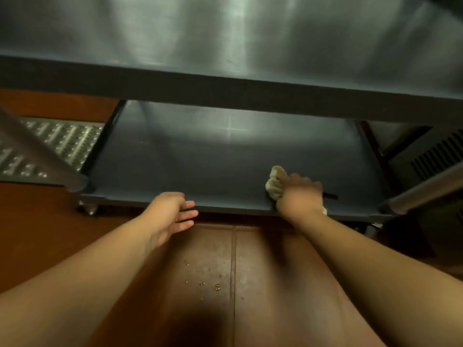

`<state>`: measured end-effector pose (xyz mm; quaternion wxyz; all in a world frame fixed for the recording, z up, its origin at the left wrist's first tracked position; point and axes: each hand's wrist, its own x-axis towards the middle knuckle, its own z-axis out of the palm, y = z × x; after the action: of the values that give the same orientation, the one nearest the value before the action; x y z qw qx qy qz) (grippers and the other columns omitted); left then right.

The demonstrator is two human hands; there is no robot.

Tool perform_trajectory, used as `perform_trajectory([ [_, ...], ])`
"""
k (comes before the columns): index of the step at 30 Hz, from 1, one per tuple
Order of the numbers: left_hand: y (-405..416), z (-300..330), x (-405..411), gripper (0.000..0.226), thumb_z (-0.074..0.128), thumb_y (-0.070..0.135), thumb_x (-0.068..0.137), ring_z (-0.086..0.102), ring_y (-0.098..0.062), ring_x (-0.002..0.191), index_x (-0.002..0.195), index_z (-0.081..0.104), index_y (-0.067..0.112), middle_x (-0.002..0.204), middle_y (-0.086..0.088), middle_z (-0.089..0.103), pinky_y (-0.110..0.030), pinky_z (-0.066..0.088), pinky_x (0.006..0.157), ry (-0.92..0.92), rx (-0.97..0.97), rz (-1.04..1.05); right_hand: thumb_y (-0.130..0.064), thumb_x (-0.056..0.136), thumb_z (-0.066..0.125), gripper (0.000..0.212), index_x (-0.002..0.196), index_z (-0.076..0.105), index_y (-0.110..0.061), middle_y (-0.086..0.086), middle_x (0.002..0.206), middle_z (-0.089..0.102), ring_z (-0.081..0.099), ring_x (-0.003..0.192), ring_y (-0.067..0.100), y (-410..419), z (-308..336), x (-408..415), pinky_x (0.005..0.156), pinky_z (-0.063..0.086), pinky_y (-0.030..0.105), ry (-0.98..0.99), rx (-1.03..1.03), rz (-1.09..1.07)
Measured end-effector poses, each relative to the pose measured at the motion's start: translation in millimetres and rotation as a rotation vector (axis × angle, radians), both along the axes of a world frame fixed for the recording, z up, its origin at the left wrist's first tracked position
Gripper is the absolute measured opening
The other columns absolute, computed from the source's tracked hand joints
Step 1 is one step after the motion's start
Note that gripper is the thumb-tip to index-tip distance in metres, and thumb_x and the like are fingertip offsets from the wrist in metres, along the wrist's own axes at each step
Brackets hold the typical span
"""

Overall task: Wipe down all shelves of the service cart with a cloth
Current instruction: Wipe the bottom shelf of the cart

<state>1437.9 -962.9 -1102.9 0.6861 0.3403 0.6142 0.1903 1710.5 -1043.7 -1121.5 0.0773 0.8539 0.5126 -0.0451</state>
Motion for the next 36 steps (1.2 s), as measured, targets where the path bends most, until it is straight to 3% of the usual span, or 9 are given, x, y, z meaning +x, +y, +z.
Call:
perform_trajectory([
  [5,10,25,-77,0.043,0.038,0.006,0.097,0.066,-0.021,0.093,0.139,0.04,0.013,0.107,-0.006,0.063,-0.037,0.056,0.075,0.039,-0.046,0.123,-0.02,0.081,0.054,0.048,0.127,0.05,-0.033,0.003,0.11,0.064,0.061,0.098,0.034,72,1,-129,0.073,0.031,0.037,0.181,0.054,0.307],
  [7,8,44,-111,0.044,0.039,0.003,0.095,0.066,-0.021,0.094,0.138,0.041,0.012,0.106,-0.006,0.064,-0.037,0.056,0.075,0.057,-0.084,0.192,-0.018,0.084,0.054,0.051,0.133,0.049,-0.033,0.004,0.119,0.064,0.061,0.105,0.035,92,12,-175,0.076,0.039,0.038,0.312,0.065,0.358],
  [10,-11,84,-155,0.041,0.039,0.001,0.094,0.065,-0.022,0.092,0.132,0.045,0.013,0.104,-0.006,0.064,-0.04,0.054,0.083,0.058,-0.157,0.314,-0.016,0.085,0.059,0.056,0.138,0.047,-0.031,0.007,0.123,0.063,0.059,0.11,0.035,97,55,-234,0.088,0.049,0.043,0.513,0.134,0.347],
  [16,-61,191,-201,0.036,0.041,0.002,0.095,0.065,-0.024,0.096,0.13,0.047,0.01,0.11,-0.01,0.064,-0.043,0.054,0.088,0.082,-0.228,0.409,-0.017,0.082,0.053,0.05,0.128,0.051,-0.035,-0.005,0.11,0.063,0.06,0.1,0.023,36,171,-296,0.086,0.051,0.047,0.778,0.158,0.35],
  [22,-100,345,-201,0.036,0.045,0.0,0.094,0.065,-0.017,0.1,0.125,0.052,0.016,0.112,-0.004,0.064,-0.037,0.055,0.09,0.139,-0.094,0.265,-0.008,0.087,0.059,0.048,0.128,0.058,-0.033,-0.02,0.114,0.064,0.059,0.106,-0.004,-32,336,-317,0.09,0.047,0.016,1.174,0.181,0.073],
  [24,-108,395,-196,0.036,0.044,-0.001,0.094,0.064,-0.014,0.102,0.123,0.053,0.018,0.113,-0.001,0.064,-0.035,0.055,0.09,0.143,-0.044,0.188,-0.008,0.089,0.06,0.047,0.127,0.057,-0.036,-0.021,0.114,0.064,0.059,0.105,-0.006,-45,389,-315,0.089,0.048,0.014,1.208,0.211,0.022],
  [31,-118,555,-164,0.035,0.044,-0.001,0.093,0.065,-0.011,0.104,0.118,0.054,0.021,0.116,0.001,0.064,-0.036,0.055,0.09,0.091,0.11,-0.007,-0.009,0.086,0.057,0.068,0.108,0.043,-0.072,-0.026,0.106,0.063,0.063,0.098,0.002,-88,570,-271,0.085,0.058,0.041,1.158,0.29,-0.093],
  [34,-123,623,-139,0.035,0.045,0.0,0.094,0.065,-0.01,0.106,0.121,0.053,0.019,0.116,0.002,0.064,-0.035,0.055,0.091,0.037,0.17,-0.08,-0.008,0.086,0.058,0.067,0.116,0.043,-0.066,-0.032,0.105,0.06,0.06,0.101,-0.004,-106,643,-247,0.087,0.055,0.027,1.13,0.359,-0.122],
  [36,-128,665,-119,0.034,0.045,0.0,0.094,0.065,-0.01,0.105,0.123,0.052,0.016,0.116,0.0,0.064,-0.034,0.056,0.09,-0.008,0.216,-0.127,-0.008,0.088,0.06,0.057,0.13,0.049,-0.046,-0.031,0.108,0.059,0.058,0.103,-0.01,-119,684,-232,0.085,0.047,0.01,1.124,0.431,-0.157],
])
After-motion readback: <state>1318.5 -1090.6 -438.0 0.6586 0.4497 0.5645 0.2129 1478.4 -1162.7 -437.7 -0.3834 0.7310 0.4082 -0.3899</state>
